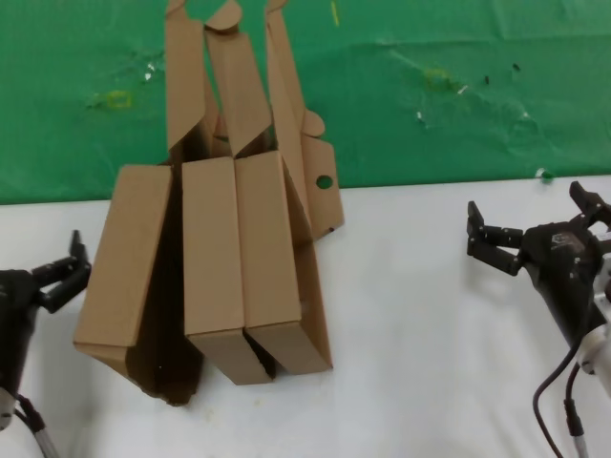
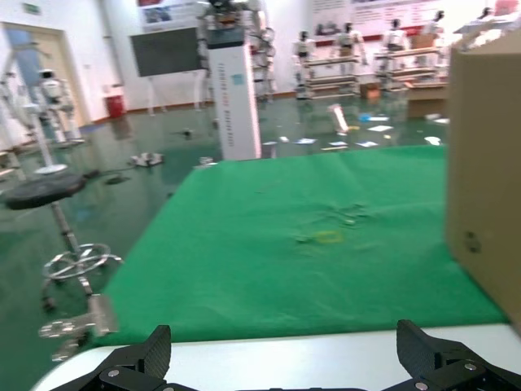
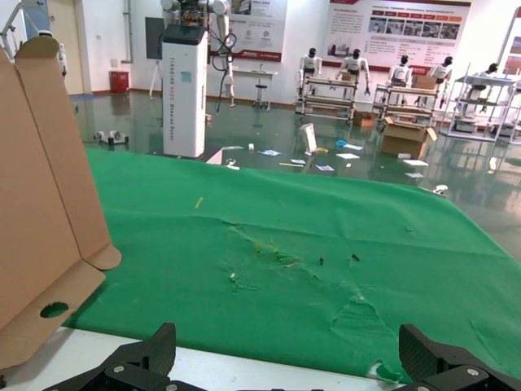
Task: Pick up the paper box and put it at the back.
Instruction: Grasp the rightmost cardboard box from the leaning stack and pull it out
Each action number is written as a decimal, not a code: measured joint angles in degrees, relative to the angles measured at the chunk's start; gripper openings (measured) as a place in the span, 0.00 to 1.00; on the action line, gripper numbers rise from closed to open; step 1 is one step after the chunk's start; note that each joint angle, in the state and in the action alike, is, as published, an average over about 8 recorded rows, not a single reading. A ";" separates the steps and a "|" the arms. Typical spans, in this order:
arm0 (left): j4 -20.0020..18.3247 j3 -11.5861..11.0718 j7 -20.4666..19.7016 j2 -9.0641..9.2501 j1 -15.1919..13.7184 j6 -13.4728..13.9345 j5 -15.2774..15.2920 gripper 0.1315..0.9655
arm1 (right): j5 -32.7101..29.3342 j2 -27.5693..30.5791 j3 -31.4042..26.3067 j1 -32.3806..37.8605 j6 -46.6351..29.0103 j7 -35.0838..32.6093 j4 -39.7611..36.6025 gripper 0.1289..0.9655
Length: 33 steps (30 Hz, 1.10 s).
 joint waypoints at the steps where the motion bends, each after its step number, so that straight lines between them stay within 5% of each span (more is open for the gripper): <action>1: 0.00 -0.46 -0.03 0.11 0.00 -0.25 0.09 1.00 | 0.00 0.00 0.00 0.00 0.00 0.00 0.00 1.00; 11: -3.65 -2.17 1.20 -0.41 0.89 -1.52 1.89 1.00 | 0.00 0.00 0.00 0.00 0.00 0.00 0.00 1.00; 18: -7.24 -0.42 2.43 -2.08 2.46 -1.48 2.08 1.00 | 0.00 0.00 0.00 0.00 0.00 0.00 0.00 1.00; 33: -8.28 1.79 3.12 -1.32 2.95 1.53 2.90 1.00 | 0.00 1.08 0.03 -1.03 0.42 0.07 1.53 1.00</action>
